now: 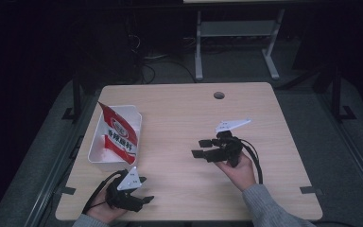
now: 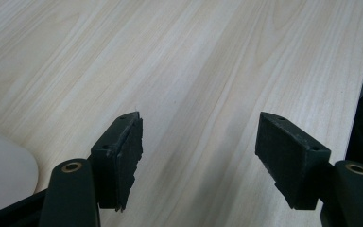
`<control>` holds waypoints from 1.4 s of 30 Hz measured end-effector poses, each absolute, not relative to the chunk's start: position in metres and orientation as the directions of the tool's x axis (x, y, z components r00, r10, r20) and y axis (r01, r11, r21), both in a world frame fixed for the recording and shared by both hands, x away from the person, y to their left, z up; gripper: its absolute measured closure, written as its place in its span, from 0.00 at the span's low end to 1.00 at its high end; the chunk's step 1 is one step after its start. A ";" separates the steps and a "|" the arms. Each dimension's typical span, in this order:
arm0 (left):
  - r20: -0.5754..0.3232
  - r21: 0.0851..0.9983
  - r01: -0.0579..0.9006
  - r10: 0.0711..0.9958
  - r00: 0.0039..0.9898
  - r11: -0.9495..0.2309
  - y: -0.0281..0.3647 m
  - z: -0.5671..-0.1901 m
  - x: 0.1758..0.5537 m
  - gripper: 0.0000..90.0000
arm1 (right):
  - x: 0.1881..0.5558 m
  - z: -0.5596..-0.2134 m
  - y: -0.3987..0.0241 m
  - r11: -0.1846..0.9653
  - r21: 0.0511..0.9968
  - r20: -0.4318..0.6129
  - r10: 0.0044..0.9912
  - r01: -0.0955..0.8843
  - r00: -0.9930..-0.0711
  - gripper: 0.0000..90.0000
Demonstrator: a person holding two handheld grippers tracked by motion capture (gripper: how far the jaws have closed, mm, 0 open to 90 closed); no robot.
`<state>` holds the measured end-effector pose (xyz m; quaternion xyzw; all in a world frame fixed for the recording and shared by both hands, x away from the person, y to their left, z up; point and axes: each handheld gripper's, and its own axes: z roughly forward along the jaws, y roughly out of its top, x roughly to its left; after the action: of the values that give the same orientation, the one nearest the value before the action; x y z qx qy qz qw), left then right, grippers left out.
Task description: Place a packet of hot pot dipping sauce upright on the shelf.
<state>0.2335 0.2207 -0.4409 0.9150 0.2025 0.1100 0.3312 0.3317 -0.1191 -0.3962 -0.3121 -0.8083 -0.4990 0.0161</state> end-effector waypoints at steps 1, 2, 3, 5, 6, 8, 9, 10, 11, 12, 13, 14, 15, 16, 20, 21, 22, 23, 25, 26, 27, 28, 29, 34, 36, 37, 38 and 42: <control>0.067 0.652 0.297 0.443 0.894 -0.697 0.220 -0.441 0.233 0.35 | 0.330 -0.397 -0.122 0.308 0.795 0.338 0.492 0.523 -0.802 0.46; 0.066 0.652 0.295 0.441 0.895 -0.698 0.219 -0.441 0.234 0.35 | 0.328 -0.399 -0.127 0.307 0.791 0.341 0.497 0.529 -0.798 0.46; 0.065 0.650 0.295 0.439 0.896 -0.700 0.218 -0.441 0.234 0.35 | 0.327 -0.400 -0.129 0.305 0.791 0.341 0.500 0.531 -0.796 0.46; 0.066 0.648 0.293 0.435 0.898 -0.703 0.217 -0.442 0.234 0.35 | 0.325 -0.402 -0.135 0.300 0.788 0.347 0.506 0.538 -0.790 0.46; 0.067 0.646 0.293 0.434 0.898 -0.705 0.217 -0.442 0.234 0.35 | 0.324 -0.403 -0.139 0.296 0.788 0.349 0.508 0.540 -0.787 0.46; 0.066 0.646 0.295 0.436 0.898 -0.704 0.216 -0.442 0.234 0.35 | 0.321 -0.406 -0.144 0.291 0.784 0.356 0.513 0.549 -0.781 0.45; 0.065 0.646 0.294 0.435 0.898 -0.704 0.216 -0.442 0.234 0.35 | 0.320 -0.407 -0.146 0.293 0.783 0.356 0.514 0.549 -0.781 0.45; 0.063 0.647 0.295 0.435 0.898 -0.703 0.215 -0.442 0.234 0.35 | 0.318 -0.408 -0.148 0.295 0.778 0.359 0.515 0.554 -0.778 0.45; 0.060 0.646 0.298 0.436 0.898 -0.702 0.215 -0.442 0.234 0.34 | 0.317 -0.408 -0.150 0.296 0.777 0.358 0.518 0.556 -0.777 0.44; 0.058 0.647 0.298 0.435 0.899 -0.702 0.215 -0.443 0.235 0.34 | 0.315 -0.409 -0.153 0.294 0.778 0.358 0.520 0.556 -0.776 0.44; 0.058 0.645 0.297 0.433 0.899 -0.704 0.215 -0.443 0.235 0.34 | 0.314 -0.410 -0.155 0.292 0.775 0.362 0.521 0.560 -0.773 0.44; 0.060 0.645 0.296 0.432 0.900 -0.705 0.214 -0.443 0.235 0.34 | 0.312 -0.411 -0.157 0.294 0.772 0.364 0.522 0.563 -0.771 0.44; 0.060 0.645 0.295 0.431 0.900 -0.705 0.214 -0.443 0.235 0.34 | 0.311 -0.411 -0.159 0.296 0.772 0.361 0.524 0.562 -0.771 0.44; 0.060 0.645 0.295 0.432 0.900 -0.705 0.214 -0.442 0.235 0.34 | 0.309 -0.412 -0.162 0.297 0.771 0.360 0.526 0.563 -0.771 0.44; 0.056 0.647 0.298 0.434 0.899 -0.702 0.214 -0.443 0.235 0.34 | 0.303 -0.416 -0.171 0.302 0.763 0.362 0.534 0.572 -0.764 0.44; 0.056 0.646 0.298 0.434 0.899 -0.702 0.213 -0.443 0.235 0.34 | 0.301 -0.418 -0.173 0.302 0.760 0.364 0.536 0.576 -0.762 0.44; 0.055 0.647 0.299 0.435 0.899 -0.701 0.213 -0.443 0.235 0.33 | 0.299 -0.419 -0.175 0.303 0.760 0.362 0.539 0.576 -0.761 0.44; 0.055 0.647 0.299 0.435 0.899 -0.701 0.213 -0.443 0.235 0.33 | 0.298 -0.420 -0.177 0.305 0.757 0.362 0.540 0.577 -0.760 0.44; 0.054 0.647 0.299 0.433 0.900 -0.702 0.213 -0.443 0.235 0.33 | 0.295 -0.423 -0.181 0.306 0.753 0.364 0.542 0.582 -0.757 0.43; 0.055 0.646 0.298 0.432 0.900 -0.702 0.213 -0.443 0.235 0.33 | 0.293 -0.425 -0.183 0.304 0.752 0.366 0.544 0.584 -0.755 0.43; 0.056 0.645 0.297 0.431 0.900 -0.704 0.212 -0.444 0.235 0.33 | 0.291 -0.426 -0.185 0.304 0.751 0.368 0.544 0.586 -0.754 0.43; 0.055 0.646 0.298 0.432 0.900 -0.703 0.212 -0.444 0.235 0.33 | 0.289 -0.427 -0.187 0.302 0.750 0.369 0.546 0.588 -0.752 0.43; 0.056 0.645 0.298 0.432 0.900 -0.704 0.212 -0.444 0.235 0.33 | 0.288 -0.428 -0.189 0.301 0.749 0.372 0.547 0.590 -0.750 0.43; 0.055 0.645 0.299 0.432 0.900 -0.703 0.212 -0.444 0.235 0.33 | 0.280 -0.435 -0.196 0.290 0.748 0.380 0.551 0.597 -0.743 0.42; 0.056 0.644 0.298 0.431 0.901 -0.705 0.212 -0.444 0.235 0.33 | 0.276 -0.438 -0.198 0.292 0.746 0.377 0.556 0.598 -0.741 0.42; 0.053 0.645 0.301 0.433 0.900 -0.703 0.212 -0.445 0.234 0.33 | 0.274 -0.439 -0.199 0.291 0.749 0.372 0.559 0.595 -0.741 0.42; 0.054 0.645 0.301 0.434 0.899 -0.703 0.212 -0.445 0.234 0.33 | 0.272 -0.441 -0.200 0.295 0.751 0.364 0.562 0.591 -0.743 0.42; 0.051 0.647 0.299 0.431 0.901 -0.701 0.213 -0.445 0.231 0.33 | 0.267 -0.441 -0.200 0.308 0.757 0.331 0.579 0.576 -0.745 0.42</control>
<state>0.2313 0.2132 -0.4447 0.9169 0.1990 0.0996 0.3312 0.2666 -0.2003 -0.4410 -0.3568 -0.8088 -0.4674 -0.0018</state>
